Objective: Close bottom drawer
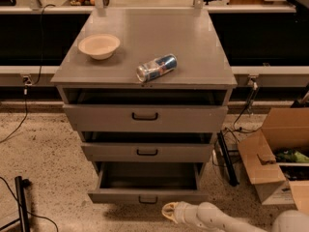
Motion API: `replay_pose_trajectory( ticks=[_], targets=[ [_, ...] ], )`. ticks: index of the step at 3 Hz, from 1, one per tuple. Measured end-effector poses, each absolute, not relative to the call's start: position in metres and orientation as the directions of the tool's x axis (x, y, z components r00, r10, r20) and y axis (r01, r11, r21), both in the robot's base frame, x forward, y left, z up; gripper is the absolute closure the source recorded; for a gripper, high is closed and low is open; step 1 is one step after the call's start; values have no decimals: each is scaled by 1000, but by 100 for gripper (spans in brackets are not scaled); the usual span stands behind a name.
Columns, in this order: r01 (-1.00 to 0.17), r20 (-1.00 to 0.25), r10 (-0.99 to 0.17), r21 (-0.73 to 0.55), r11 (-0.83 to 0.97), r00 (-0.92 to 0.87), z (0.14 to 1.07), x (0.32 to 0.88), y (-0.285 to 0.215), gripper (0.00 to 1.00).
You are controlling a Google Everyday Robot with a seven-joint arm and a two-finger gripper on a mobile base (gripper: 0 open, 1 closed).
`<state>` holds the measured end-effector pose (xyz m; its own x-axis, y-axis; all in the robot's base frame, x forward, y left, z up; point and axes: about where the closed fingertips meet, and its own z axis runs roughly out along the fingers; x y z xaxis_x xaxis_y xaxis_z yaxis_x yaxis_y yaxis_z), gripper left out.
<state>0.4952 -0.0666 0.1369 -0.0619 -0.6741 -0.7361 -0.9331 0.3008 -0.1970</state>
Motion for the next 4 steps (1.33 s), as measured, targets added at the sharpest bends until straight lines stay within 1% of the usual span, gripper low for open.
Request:
replay_pose_trajectory(
  ticks=[1,2,4],
  targets=[
    [-915,-742,-668,-233,329,-51,145,533,-63,100],
    [-906,-764,-645,-250,340,-31,147,558,-65,100],
    [-923,-755,-655,-238,303,-20,143,561,-67,100]
  ],
)
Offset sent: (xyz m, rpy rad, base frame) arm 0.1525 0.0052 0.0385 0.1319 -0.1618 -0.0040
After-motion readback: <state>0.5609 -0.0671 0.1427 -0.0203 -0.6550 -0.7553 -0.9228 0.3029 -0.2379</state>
